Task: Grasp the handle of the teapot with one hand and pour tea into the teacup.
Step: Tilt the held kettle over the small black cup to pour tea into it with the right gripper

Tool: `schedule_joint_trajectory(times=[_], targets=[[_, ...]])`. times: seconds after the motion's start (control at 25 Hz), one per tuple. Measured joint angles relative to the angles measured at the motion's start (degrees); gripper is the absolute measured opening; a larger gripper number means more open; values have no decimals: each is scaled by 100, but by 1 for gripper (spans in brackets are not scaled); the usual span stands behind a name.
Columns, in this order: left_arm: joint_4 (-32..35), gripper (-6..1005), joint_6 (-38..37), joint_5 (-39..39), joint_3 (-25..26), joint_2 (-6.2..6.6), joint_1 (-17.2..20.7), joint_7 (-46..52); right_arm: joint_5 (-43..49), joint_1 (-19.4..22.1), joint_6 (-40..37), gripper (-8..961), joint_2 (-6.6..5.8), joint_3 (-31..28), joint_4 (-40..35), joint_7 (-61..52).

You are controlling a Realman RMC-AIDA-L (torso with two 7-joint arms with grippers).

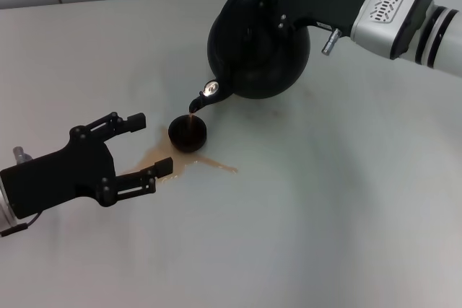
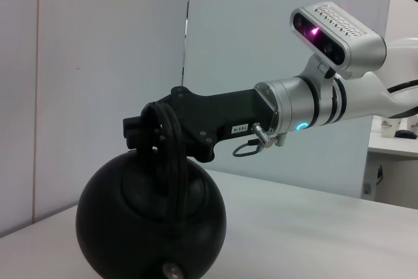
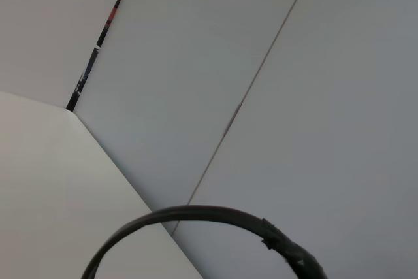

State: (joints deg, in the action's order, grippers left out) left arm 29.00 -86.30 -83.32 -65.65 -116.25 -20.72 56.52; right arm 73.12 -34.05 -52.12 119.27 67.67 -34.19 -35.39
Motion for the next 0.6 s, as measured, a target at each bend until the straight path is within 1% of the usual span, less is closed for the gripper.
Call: schedule_joint_trajectory(times=[0.6], targets=[[0, 863, 8, 0, 0, -19, -38, 0, -59, 68, -51, 89, 1, -63, 0, -47]])
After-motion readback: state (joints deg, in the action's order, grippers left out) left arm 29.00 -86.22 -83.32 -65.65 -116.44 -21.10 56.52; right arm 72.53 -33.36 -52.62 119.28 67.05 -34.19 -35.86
